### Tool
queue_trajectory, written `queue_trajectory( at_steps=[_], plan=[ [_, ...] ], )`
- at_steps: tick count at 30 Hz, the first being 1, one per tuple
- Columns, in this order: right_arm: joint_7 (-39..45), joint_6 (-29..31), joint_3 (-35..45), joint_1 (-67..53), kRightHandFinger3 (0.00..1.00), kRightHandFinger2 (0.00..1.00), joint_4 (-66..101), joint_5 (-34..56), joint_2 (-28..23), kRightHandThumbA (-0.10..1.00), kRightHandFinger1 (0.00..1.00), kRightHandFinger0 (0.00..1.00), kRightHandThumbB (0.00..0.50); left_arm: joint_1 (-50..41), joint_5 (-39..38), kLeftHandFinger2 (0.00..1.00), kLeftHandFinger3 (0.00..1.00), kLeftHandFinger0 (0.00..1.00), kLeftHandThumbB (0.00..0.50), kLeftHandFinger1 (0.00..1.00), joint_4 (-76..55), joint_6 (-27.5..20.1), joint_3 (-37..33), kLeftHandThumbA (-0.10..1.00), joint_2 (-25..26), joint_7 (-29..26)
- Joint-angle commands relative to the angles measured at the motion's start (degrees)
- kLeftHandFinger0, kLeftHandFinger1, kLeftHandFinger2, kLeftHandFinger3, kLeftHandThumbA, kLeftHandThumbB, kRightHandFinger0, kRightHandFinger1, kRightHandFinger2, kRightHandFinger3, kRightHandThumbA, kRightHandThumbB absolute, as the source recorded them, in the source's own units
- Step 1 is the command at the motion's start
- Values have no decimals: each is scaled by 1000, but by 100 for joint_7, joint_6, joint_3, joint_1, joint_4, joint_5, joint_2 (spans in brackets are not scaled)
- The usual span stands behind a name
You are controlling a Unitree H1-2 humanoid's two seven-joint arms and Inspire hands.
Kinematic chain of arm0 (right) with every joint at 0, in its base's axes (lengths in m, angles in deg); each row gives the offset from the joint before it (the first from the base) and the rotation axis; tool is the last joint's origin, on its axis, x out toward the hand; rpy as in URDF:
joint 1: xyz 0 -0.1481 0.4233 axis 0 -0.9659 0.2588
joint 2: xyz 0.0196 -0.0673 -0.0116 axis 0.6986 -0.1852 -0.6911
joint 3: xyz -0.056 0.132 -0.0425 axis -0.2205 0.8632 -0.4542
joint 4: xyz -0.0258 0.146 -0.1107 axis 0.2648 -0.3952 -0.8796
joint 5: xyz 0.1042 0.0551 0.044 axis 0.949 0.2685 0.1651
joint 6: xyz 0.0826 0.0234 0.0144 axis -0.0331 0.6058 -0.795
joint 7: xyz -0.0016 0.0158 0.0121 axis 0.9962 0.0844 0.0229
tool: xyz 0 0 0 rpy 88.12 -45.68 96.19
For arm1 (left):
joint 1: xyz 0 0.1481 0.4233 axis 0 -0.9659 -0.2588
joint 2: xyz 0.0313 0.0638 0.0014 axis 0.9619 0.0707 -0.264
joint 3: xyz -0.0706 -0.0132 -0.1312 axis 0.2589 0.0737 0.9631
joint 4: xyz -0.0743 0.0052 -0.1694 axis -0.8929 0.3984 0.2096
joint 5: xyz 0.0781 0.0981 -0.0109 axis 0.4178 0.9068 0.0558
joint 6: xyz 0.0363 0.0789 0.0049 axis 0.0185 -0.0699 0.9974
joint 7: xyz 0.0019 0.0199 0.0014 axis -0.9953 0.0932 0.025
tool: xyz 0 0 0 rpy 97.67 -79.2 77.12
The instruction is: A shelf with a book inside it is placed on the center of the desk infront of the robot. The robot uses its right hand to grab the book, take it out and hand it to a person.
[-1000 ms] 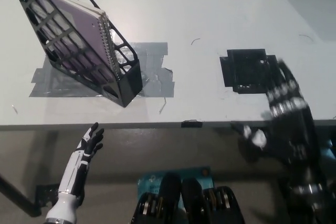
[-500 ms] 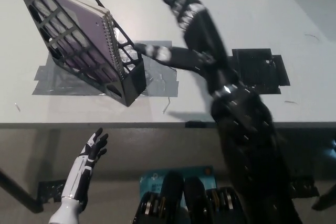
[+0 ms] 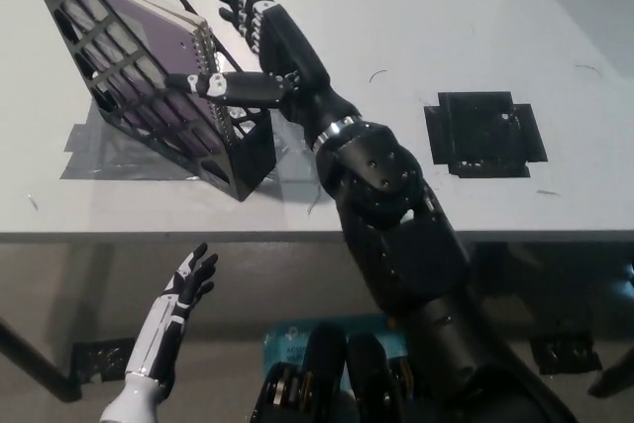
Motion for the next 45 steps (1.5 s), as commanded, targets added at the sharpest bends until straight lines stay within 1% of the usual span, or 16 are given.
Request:
queue_trajectory(
  at_steps=[1, 5, 8, 10, 15, 21, 24, 27, 29, 30, 32, 35, 37, 41, 43, 45],
  plan=[
    [-214, 374, 19, 386, 1000, 1000, -145, -140, 237, 1000, 1000, 1000, 306, 54, 100, 1000, 1000, 1000, 267, 1000, -197, -131, -58, 1000, 62, 53],
    [-219, 451, 19, 387, 1000, 1000, -319, -147, 302, 1000, 1000, 1000, 306, 66, 167, 1000, 1000, 1000, 257, 1000, -195, -190, -78, 1000, 103, 60],
    [-225, 489, 61, 395, 1000, 1000, -457, -102, 370, 1000, 1000, 1000, 335, 86, 162, 1000, 1000, 1000, 260, 1000, -192, -186, -79, 1000, 105, 61],
    [-218, 492, 59, 383, 1000, 1000, -500, -104, 395, 1000, 1000, 1000, 331, 81, 126, 1000, 1000, 1000, 256, 1000, -203, -162, -79, 1000, 103, 81],
    [-226, 631, 8, 424, 1000, 1000, -675, -184, 432, 1000, 1000, 1000, 284, 86, 187, 1000, 1000, 1000, 251, 1000, -216, -132, -84, 1000, 98, 47],
    [-208, 688, 78, 496, 1000, 1000, -814, -73, 508, 1000, 1000, 1000, 304, 151, 189, 1000, 1000, 1000, 244, 1000, -179, -129, -93, 1000, 139, 75],
    [-186, 666, 93, 482, 1000, 1000, -807, -48, 529, 1000, 1000, 1000, 303, 154, 248, 1000, 1000, 1000, 240, 1000, -200, -100, -116, 1000, 162, 77],
    [-135, 692, 75, 387, 1000, 1000, -602, -63, 520, 1000, 1000, 1000, 292, 164, 277, 1000, 1000, 1000, 244, 1000, -222, -23, -132, 1000, 179, 81],
    [-145, 699, 12, 295, 1000, 1000, -305, -157, 467, 1000, 1000, 1000, 290, 176, 283, 1000, 1000, 1000, 230, 1000, -225, 3, -132, 1000, 185, 79],
    [-138, 553, 67, 240, 1000, 1000, 40, -61, 464, 1000, 1000, 1000, 314, 170, 240, 1000, 1000, 1000, 249, 1000, -215, -12, -123, 1000, 192, 95],
    [-190, 446, 101, 205, 1000, 1000, 339, -40, 459, 1000, 1000, 1000, 315, 157, 225, 1000, 1000, 1000, 255, 1000, -223, -7, -108, 1000, 196, 91],
    [-208, 341, 155, 150, 1000, 1000, 854, 32, 444, 1000, 1000, 1000, 313, 160, 238, 1000, 1000, 1000, 239, 1000, -189, -58, -106, 1000, 218, 96],
    [-218, 292, 161, 166, 1000, 1000, 946, 16, 424, 1000, 1000, 1000, 326, 172, 238, 1000, 1000, 1000, 228, 1000, -180, -59, -102, 1000, 225, 96],
    [-147, 315, 106, 138, 1000, 1000, 1152, 3, 424, 1000, 1000, 1000, 294, 188, 236, 1000, 1000, 1000, 216, 1000, -133, -93, -115, 1000, 232, 106],
    [-172, 372, 72, 129, 1000, 1000, 1097, -45, 467, 1000, 1000, 1000, 307, 188, 236, 1000, 1000, 1000, 206, 1000, -104, -140, -124, 1000, 234, 107],
    [-159, 333, 28, 116, 1000, 1000, 1079, -74, 490, 1000, 1000, 1000, 298, 194, 186, 1000, 1000, 1000, 206, 1000, -85, -166, -122, 1000, 230, 123]
  ],
)
